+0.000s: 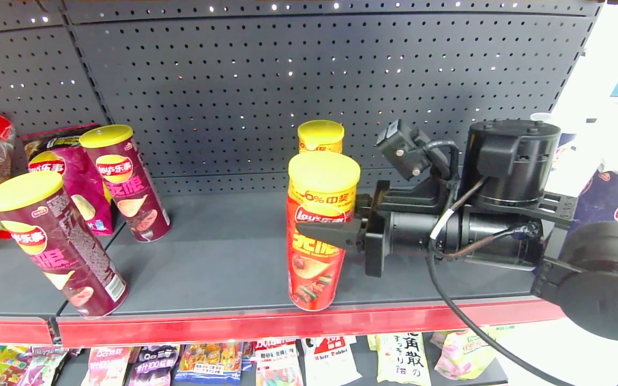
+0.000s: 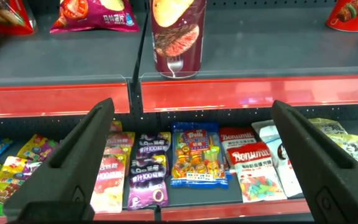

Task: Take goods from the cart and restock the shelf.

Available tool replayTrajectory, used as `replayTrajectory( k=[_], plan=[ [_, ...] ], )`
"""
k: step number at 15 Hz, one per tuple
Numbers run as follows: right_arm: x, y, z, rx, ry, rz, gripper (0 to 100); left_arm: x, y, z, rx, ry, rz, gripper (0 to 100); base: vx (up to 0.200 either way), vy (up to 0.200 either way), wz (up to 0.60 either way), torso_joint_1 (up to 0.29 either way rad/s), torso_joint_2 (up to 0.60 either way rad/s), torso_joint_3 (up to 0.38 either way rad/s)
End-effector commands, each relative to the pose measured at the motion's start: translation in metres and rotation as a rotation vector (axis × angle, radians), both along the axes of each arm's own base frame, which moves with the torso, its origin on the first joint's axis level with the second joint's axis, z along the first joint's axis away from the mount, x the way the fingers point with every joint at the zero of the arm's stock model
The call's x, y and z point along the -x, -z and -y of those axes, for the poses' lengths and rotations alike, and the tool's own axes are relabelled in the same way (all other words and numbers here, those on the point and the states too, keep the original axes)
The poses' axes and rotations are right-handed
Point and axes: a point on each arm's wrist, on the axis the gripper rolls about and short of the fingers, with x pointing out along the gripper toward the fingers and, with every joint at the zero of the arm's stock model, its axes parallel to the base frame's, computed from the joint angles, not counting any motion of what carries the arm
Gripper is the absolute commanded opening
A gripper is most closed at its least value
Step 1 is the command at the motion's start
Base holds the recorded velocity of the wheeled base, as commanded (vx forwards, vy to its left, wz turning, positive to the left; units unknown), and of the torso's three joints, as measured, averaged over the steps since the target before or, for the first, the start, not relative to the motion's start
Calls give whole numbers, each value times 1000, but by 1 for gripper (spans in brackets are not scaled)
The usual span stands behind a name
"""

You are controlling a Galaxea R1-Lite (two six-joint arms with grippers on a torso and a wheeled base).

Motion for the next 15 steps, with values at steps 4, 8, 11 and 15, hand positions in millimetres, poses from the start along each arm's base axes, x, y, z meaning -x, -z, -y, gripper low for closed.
replayTrajectory(
  k=[4, 8, 11, 15],
  plan=[
    [-7, -3, -5, 1, -53, 59, 0, 0, 0, 0, 0, 0, 1, 100, 0, 0, 0, 0, 0, 0],
    [-16, 2, 3, 28, -86, 117, 0, 0, 0, 0, 0, 0, 0, 100, 0, 0, 0, 0, 0, 0],
    [-16, 5, 6, 38, -83, 111, 0, 0, 0, 0, 0, 0, 0, 100, 0, 0, 0, 0, 0, 0],
    [-15, 15, 8, 69, -86, 119, 0, 0, 0, 0, 0, 0, 0, 100, 0, 0, 0, 0, 0, 0]
  ],
)
